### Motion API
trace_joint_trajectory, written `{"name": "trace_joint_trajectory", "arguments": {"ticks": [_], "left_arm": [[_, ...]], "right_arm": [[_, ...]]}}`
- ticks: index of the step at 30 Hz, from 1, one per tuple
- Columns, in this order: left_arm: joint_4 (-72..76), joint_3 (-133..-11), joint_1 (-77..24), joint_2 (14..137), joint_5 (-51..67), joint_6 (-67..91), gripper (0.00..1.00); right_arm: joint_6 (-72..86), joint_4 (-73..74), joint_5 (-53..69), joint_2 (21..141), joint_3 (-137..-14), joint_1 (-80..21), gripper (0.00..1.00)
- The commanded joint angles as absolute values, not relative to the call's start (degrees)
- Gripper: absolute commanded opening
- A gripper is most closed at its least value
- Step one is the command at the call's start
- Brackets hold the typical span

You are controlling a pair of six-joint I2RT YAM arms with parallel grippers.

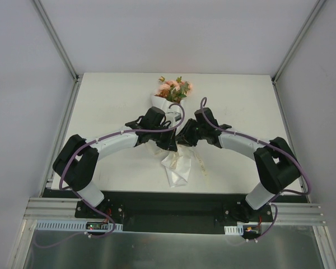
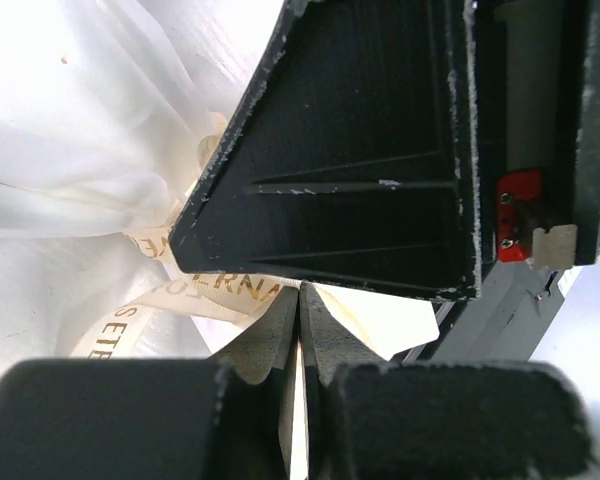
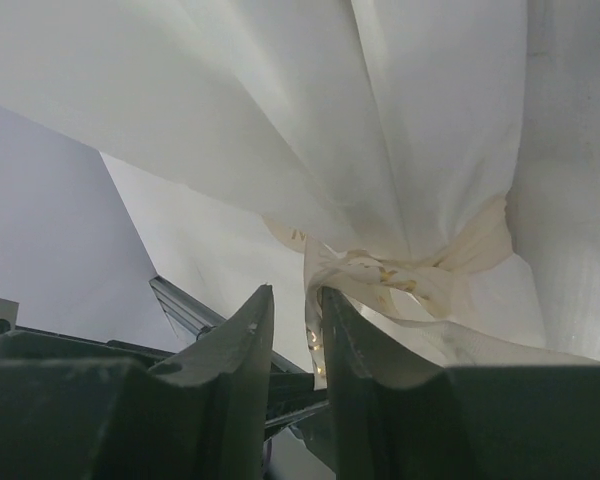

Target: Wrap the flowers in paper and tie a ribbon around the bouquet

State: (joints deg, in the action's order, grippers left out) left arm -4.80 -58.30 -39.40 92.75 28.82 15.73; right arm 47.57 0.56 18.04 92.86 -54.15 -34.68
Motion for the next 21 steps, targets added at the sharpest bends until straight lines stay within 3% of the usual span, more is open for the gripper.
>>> {"name": "trace_joint_trajectory", "arguments": {"ticks": [1, 4, 7, 9, 13, 17, 21], "left_arm": [[-3.3, -58.5, -39.5, 91.0, 30.5, 16.2, 0.02], [-3.5, -58.4, -39.5, 90.4, 30.6, 17.3, 0.15], [-3.5, -57.6, -37.7, 88.5, 30.5, 19.9, 0.33], [-3.3, -56.8, -36.0, 86.3, 31.3, 22.1, 0.36], [-3.0, -54.8, -32.1, 83.2, 29.4, 24.7, 0.35], [-3.3, -56.1, -28.8, 86.7, 30.8, 26.8, 0.19], [-3.7, -60.2, -29.9, 92.9, 34.9, 25.4, 0.22]], "right_arm": [[49.6, -4.5, 19.7, 93.6, -52.9, -34.5, 0.23], [49.8, -6.0, 20.0, 93.3, -51.9, -34.5, 0.02], [49.7, -8.3, 19.6, 92.1, -49.8, -34.4, 0.00], [49.7, -11.1, 19.8, 91.1, -48.4, -34.1, 0.00], [49.8, -15.3, 21.2, 90.4, -46.3, -34.0, 0.00], [50.6, -20.1, 22.1, 90.7, -44.0, -33.9, 0.00], [51.6, -23.8, 22.9, 90.4, -42.6, -33.9, 0.01]]}}
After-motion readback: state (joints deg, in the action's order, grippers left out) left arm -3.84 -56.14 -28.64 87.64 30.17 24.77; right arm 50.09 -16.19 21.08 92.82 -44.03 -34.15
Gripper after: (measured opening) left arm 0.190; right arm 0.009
